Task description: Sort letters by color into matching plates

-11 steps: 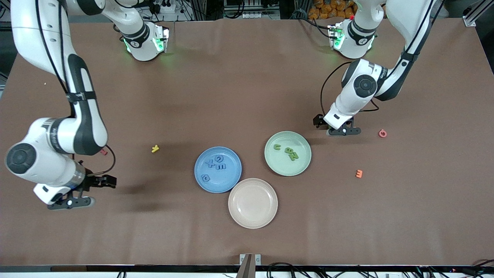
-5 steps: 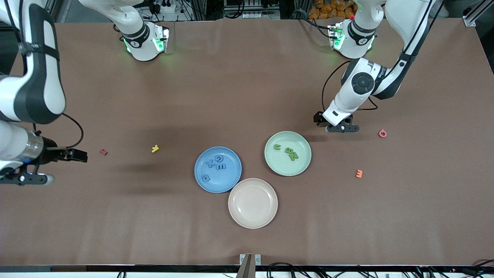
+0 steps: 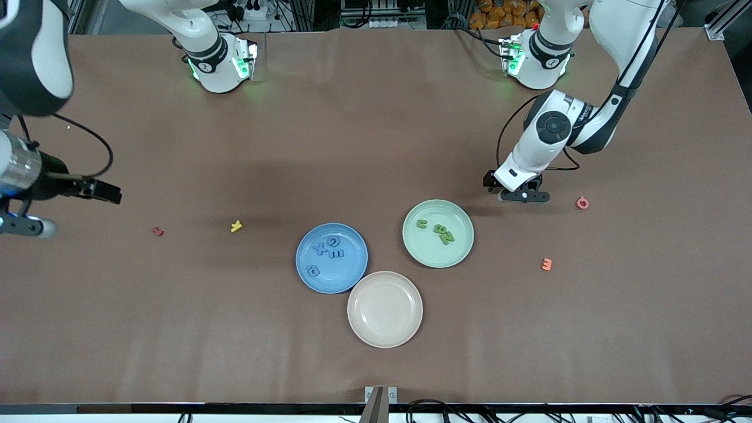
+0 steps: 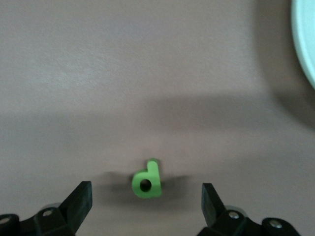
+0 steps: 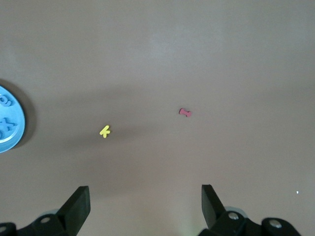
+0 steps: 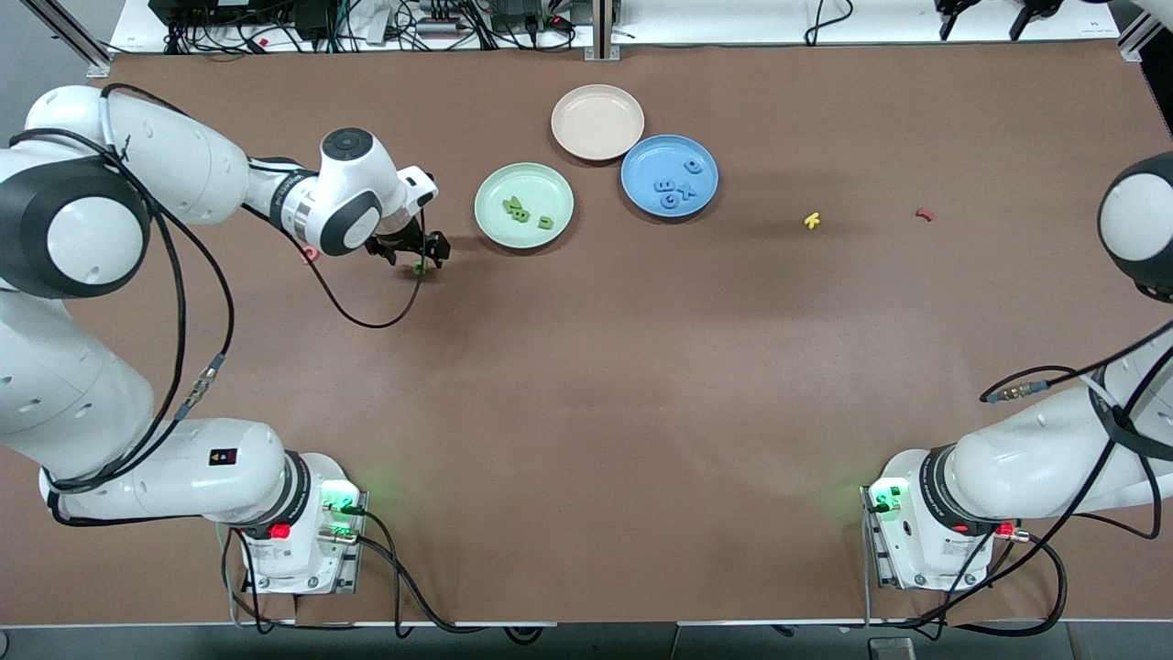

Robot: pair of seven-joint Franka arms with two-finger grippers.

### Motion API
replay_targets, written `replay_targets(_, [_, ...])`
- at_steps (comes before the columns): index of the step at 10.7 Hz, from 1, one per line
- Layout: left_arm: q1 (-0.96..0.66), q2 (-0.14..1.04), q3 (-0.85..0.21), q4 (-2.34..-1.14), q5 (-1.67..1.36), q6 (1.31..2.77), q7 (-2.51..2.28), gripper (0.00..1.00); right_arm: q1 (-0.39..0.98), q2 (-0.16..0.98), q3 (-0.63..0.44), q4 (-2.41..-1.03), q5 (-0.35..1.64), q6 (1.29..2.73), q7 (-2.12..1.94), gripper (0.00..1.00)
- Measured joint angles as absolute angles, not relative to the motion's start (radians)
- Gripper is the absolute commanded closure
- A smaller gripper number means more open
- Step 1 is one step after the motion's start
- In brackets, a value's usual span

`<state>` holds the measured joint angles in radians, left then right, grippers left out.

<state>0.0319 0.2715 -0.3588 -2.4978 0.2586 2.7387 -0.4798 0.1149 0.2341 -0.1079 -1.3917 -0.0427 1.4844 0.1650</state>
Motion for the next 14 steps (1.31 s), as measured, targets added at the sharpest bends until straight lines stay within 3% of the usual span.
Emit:
replay_targets(5, [0.032, 0.295, -0.348, -2.500, 0.271, 2.767, -0.480, 0.22, 0.113, 0.131, -0.107, -1.386, -0.045, 1.403, 0.168, 0.00])
replay_targets(7, [0.032, 0.296, -0.348, -2.501, 0.271, 2.767, -0.480, 0.32, 0.112, 0.122, -0.108, -1.394, -0.049, 1.425, 0.168, 0.00])
replay_targets(11, [0.032, 0.303, -0.348, -2.501, 0.278, 2.768, -0.479, 0.41, 0.111, 0.122, -0.114, -1.432, -0.062, 1.490, 0.169, 0.00])
replay_targets(12, [0.032, 0.304, -0.348, -2.501, 0.284, 2.768, -0.479, 0.50, 0.110, 0.122, -0.116, -1.431, -0.062, 1.490, 0.169, 0.00])
replay_targets(14, [0.032, 0.306, -0.348, -2.501, 0.288, 2.768, -0.479, 0.82, 0.109, 0.122, -0.126, -1.430, -0.063, 1.490, 0.169, 0.00])
